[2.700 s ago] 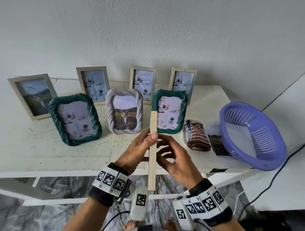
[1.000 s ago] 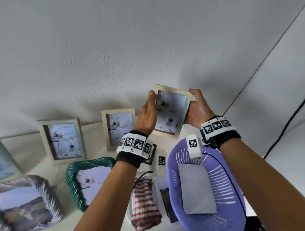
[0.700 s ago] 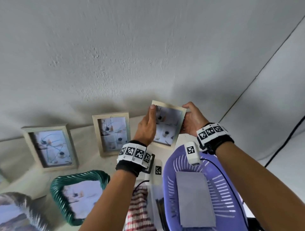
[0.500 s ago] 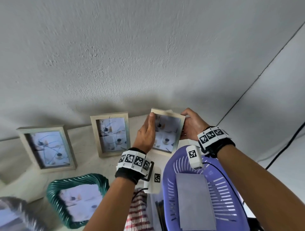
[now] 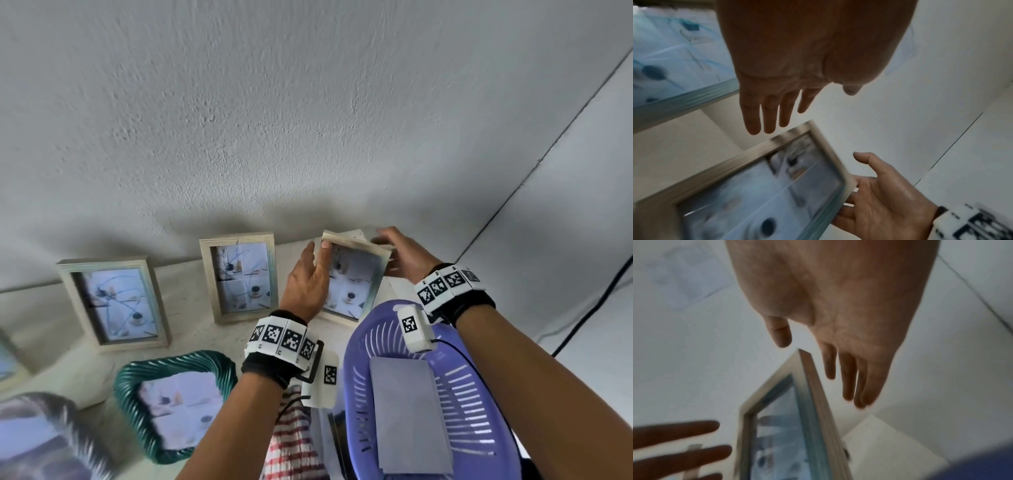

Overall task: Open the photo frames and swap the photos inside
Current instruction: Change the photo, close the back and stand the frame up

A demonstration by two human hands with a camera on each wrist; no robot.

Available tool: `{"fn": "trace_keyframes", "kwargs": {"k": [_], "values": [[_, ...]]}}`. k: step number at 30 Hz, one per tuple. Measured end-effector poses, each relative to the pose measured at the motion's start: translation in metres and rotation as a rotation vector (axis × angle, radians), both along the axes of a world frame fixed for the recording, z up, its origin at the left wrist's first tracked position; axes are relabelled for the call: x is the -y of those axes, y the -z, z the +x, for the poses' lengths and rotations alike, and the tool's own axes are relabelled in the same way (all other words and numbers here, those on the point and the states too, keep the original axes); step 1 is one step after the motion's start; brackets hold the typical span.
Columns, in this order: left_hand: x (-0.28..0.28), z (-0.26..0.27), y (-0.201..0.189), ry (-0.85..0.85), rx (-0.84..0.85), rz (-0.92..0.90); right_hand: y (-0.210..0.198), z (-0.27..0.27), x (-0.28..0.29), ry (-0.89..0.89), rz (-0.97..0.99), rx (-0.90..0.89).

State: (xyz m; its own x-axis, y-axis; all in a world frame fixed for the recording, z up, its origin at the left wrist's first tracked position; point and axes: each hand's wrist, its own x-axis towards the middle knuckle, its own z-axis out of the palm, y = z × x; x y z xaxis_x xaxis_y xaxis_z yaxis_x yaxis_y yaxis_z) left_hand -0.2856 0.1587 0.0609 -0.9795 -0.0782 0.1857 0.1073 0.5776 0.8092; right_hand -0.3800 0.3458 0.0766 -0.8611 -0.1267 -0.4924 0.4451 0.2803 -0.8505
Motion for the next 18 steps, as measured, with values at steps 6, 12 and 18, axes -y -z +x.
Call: {"fn": "trace_keyframes", "kwargs": {"k": [6,12,18], "values": [[0.032,0.02,-0.073,-0.114,0.052,0.33,-0.049,0.021,0.034,0.093,0.251,-0.821],[0.096,0.027,-0.113,-0.328,0.106,0.467,-0.074,0.043,0.104,-0.129,0.155,-0.784],[0.137,0.011,-0.094,-0.501,0.393,0.312,-0.039,0.029,0.145,-0.276,0.277,-0.431]]}}
